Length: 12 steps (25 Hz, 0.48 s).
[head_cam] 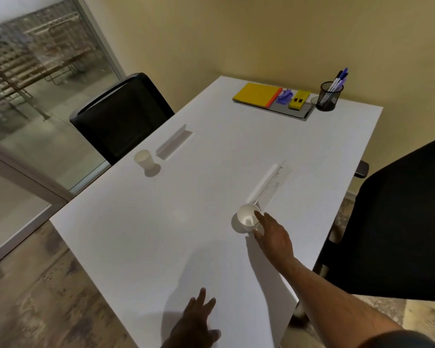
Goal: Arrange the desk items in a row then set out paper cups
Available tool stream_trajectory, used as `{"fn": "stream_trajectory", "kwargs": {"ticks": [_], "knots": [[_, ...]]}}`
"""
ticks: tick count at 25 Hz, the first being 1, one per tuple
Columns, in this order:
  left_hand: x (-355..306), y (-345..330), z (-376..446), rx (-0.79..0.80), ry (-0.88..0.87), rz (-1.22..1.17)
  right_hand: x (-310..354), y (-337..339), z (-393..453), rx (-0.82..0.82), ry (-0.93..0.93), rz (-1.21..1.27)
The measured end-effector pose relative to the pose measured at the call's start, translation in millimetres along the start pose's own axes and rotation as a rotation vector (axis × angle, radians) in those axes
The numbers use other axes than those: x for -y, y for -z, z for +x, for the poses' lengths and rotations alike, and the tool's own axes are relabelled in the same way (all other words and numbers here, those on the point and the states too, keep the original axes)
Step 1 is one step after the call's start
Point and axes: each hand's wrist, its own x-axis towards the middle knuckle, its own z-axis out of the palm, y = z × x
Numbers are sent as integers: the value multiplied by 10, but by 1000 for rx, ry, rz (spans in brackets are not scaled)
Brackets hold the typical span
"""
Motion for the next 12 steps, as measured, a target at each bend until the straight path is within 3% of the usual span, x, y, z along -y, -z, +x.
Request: {"fn": "stream_trajectory", "kwargs": {"ticks": [3, 6, 9, 12], "knots": [[8, -6, 42, 5, -12, 72, -7, -95, -281, -182, -106, 52], [-18, 53, 34, -55, -43, 51, 51, -183, -646, -363, -13, 3], [-105, 262, 46, -148, -22, -59, 162, -230, -833, -372, 197, -68], [-216, 599, 68, -227, -116, -135, 427, -217, -808, -369, 293, -74]]}}
